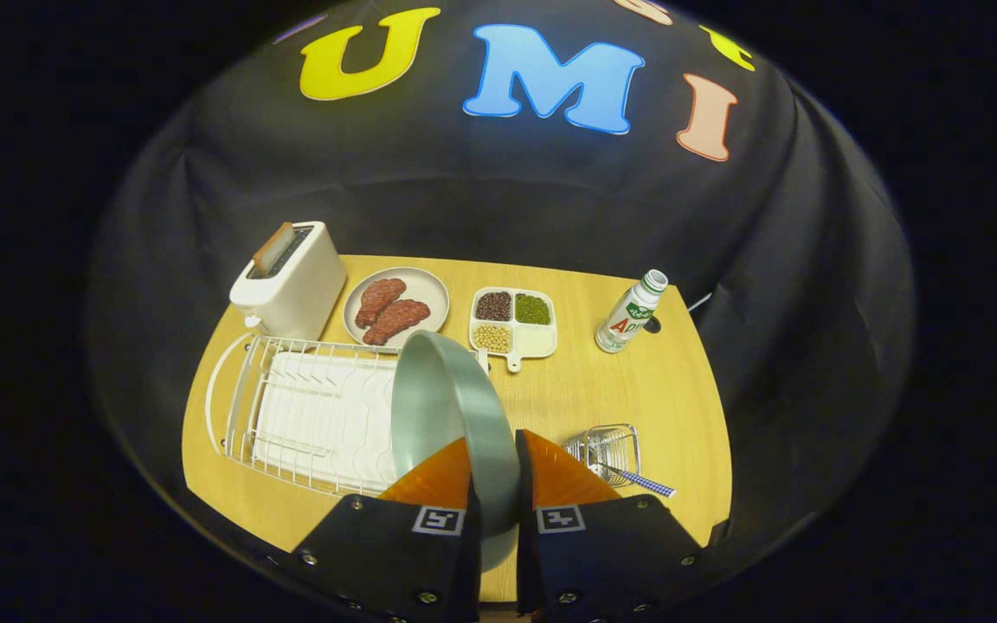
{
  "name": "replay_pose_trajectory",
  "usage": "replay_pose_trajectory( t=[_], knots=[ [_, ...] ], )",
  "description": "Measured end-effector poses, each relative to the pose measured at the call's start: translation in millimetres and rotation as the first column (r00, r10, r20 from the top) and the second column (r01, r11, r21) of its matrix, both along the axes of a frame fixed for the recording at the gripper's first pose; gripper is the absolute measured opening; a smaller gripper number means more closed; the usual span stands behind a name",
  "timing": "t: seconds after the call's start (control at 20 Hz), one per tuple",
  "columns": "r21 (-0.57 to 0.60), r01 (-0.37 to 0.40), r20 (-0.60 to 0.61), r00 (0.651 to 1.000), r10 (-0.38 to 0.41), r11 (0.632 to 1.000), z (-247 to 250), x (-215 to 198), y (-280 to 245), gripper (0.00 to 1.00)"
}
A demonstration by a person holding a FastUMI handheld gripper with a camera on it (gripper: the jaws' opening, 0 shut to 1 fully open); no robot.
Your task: Take the plate from the dish rack, then take the spoon from the basket and place it into the plate.
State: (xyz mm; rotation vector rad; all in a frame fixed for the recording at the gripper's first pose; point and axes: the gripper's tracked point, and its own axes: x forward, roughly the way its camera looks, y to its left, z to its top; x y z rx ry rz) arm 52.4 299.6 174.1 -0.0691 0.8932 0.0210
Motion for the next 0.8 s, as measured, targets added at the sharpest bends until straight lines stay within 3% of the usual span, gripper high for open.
replay_pose_trajectory(
  t=[0.2,0.55,0.8],
  knots=[
    [0.175,-0.035,-0.037,0.998,0.043,0.984,-11,-38,-23,0.16],
    [0.329,-0.132,-0.070,0.984,0.163,0.935,-62,-96,-45,0.16],
    [0.470,-0.089,-0.142,0.974,0.175,0.878,-116,-130,-49,0.16]
  ],
)
